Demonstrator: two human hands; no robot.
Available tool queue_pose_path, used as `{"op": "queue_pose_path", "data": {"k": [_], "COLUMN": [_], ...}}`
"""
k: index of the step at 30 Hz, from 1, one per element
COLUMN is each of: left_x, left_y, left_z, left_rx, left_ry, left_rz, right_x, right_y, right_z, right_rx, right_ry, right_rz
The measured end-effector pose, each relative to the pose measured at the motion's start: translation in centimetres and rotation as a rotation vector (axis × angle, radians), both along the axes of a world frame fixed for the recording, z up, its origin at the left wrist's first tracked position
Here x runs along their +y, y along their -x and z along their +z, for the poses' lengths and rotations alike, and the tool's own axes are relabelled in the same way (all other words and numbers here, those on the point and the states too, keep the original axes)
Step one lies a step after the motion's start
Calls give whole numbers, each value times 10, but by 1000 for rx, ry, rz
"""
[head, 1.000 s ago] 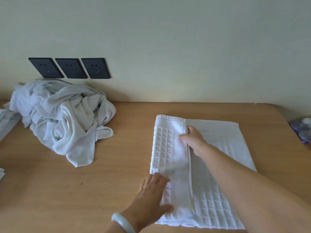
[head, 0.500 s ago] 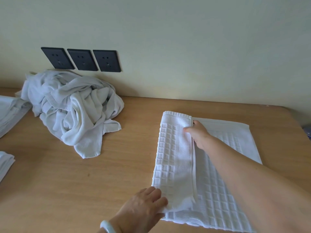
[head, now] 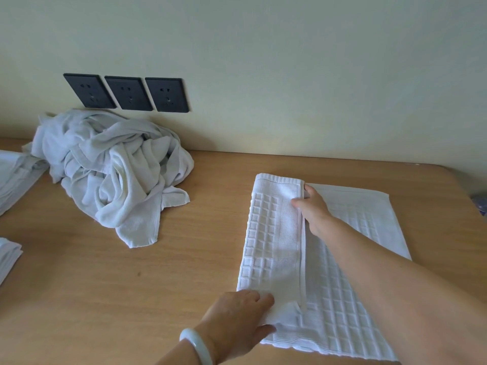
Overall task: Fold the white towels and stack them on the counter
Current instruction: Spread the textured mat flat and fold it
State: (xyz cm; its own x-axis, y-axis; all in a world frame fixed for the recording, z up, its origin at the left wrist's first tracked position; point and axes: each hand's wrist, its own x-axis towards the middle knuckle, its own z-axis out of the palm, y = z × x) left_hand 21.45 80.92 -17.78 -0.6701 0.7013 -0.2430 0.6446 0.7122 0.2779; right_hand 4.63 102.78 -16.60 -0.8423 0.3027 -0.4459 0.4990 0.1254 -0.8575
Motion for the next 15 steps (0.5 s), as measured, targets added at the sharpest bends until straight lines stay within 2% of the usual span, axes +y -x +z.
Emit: {"op": "queue_pose_path", "data": {"k": [7, 15], "left_x": [35, 29], "left_y": [6, 4], "left_z": [2, 3], "left_rx": [-7, -61], "left_ry": [58, -44], "left_rz": [62, 1], "right_x": [1, -9], "right_y": [-3, 5], "right_z": [-7, -8], "right_rx": [-20, 5], "right_ry": [30, -20], "right_rz": [-21, -24]}}
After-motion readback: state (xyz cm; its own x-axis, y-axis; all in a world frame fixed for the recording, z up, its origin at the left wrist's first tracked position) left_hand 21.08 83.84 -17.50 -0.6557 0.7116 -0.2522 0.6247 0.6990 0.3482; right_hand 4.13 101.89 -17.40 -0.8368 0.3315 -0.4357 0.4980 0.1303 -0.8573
